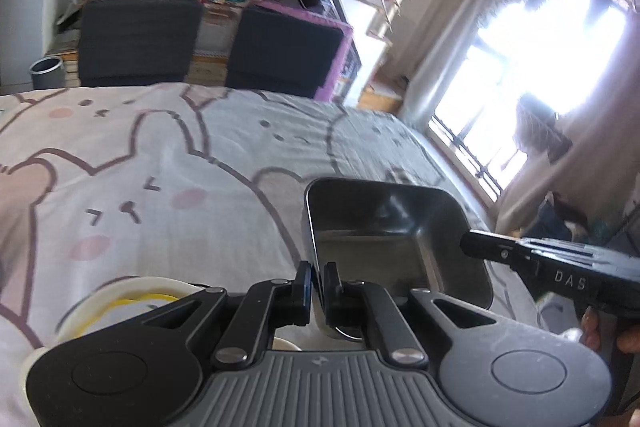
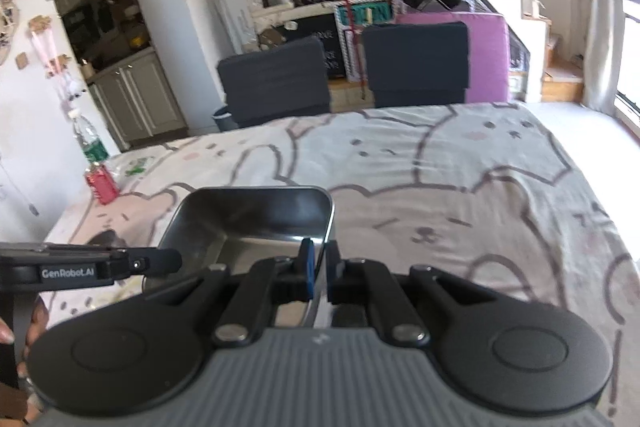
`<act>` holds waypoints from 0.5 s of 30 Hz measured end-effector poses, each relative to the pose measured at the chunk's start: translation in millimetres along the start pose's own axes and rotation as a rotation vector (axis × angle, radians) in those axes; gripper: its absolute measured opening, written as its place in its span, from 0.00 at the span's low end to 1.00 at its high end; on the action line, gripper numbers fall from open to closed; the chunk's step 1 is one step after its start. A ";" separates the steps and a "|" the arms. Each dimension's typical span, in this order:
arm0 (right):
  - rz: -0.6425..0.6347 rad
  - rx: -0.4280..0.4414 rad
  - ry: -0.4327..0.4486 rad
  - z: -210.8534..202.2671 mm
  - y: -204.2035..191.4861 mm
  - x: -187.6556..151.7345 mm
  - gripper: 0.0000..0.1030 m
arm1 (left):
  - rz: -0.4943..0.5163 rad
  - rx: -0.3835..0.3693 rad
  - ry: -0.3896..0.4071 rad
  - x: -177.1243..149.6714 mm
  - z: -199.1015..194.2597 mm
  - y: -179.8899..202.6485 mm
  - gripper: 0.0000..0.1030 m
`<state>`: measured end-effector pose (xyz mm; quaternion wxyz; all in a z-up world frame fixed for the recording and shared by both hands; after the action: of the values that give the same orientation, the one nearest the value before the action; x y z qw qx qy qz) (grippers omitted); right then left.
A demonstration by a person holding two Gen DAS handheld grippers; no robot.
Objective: Organize plates and bowls
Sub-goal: 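Lift the steel tray with both grippers and carry it beside the plate stack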
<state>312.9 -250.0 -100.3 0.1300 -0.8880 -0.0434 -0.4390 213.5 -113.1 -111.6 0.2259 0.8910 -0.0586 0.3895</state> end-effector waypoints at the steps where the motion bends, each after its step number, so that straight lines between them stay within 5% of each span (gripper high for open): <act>1: 0.000 -0.011 -0.005 -2.6 6.0 -3.4 0.06 | 0.009 -0.002 -0.012 -2.6 4.4 3.3 0.06; 15: 0.014 -0.134 -0.051 -3.4 47.8 -22.1 0.06 | 0.156 0.006 -0.175 -37.8 68.4 41.9 0.07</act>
<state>306.0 -296.1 -125.0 0.0720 -0.9058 -0.0108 -0.4174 221.3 -183.8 -164.5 0.1863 0.9149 -0.1464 0.3269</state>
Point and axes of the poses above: each gripper's, at about its wrist camera, not at the fingertips, and z roughly the way its jaws point, y to its right, x to its top, the point moved 9 cm from there along z, roughly the way its jaws point, and after that the axes turned 5 degrees about y, right-handed, at the moved point
